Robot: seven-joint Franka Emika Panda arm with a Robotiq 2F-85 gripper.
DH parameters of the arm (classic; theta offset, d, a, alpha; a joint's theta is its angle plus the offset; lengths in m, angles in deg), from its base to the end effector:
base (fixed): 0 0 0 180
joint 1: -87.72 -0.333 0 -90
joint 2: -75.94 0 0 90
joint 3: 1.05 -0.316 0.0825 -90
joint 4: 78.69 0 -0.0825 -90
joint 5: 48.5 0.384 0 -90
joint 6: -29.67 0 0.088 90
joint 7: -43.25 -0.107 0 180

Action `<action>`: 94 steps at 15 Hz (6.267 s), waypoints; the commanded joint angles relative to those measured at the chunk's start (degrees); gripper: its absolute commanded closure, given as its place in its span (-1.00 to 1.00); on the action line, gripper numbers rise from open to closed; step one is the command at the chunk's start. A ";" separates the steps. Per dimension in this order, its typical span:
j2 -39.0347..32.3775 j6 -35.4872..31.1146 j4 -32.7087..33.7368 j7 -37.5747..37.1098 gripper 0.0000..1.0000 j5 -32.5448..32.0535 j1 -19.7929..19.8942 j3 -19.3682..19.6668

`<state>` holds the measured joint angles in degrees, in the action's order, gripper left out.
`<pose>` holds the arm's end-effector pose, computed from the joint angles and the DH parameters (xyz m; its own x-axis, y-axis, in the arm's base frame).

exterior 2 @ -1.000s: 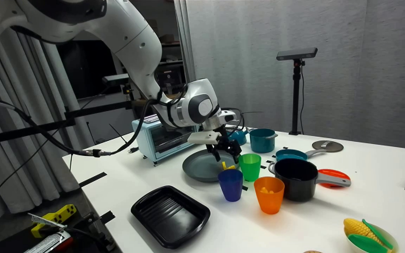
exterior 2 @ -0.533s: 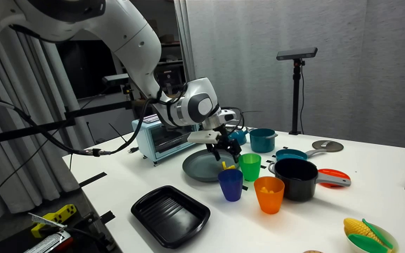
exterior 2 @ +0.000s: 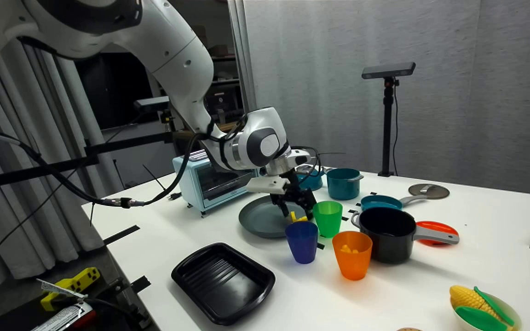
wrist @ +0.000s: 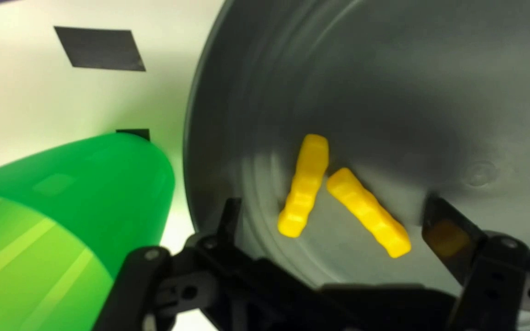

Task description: Pick up the fries and put them in the orange cup, then pour them into a pot

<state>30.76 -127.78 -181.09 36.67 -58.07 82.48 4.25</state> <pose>0.6628 0.0106 0.1281 0.9820 0.0767 0.1728 0.0535 -0.9894 0.1349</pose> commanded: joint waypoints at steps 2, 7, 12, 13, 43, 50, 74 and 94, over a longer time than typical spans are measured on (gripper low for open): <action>-1.50 1.79 2.11 0.19 -0.47 1.51 0.13 -0.04; -1.76 1.81 2.83 0.50 0.29 1.90 0.32 -0.05; -1.65 2.06 3.13 0.52 0.89 2.05 0.78 0.19; -1.58 2.04 3.11 0.50 0.86 2.05 0.77 0.21; 19.76 2.41 -11.32 -0.75 0.86 0.50 3.10 5.65; 21.03 2.66 -13.65 -1.15 0.86 -0.22 4.87 8.07; 16.18 1.43 -14.39 -3.75 0.86 -1.75 6.05 13.20; 14.73 1.81 -13.21 -4.54 -1.00 -1.08 6.08 13.04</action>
<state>45.70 -126.60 -195.15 33.52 -58.35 88.22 17.53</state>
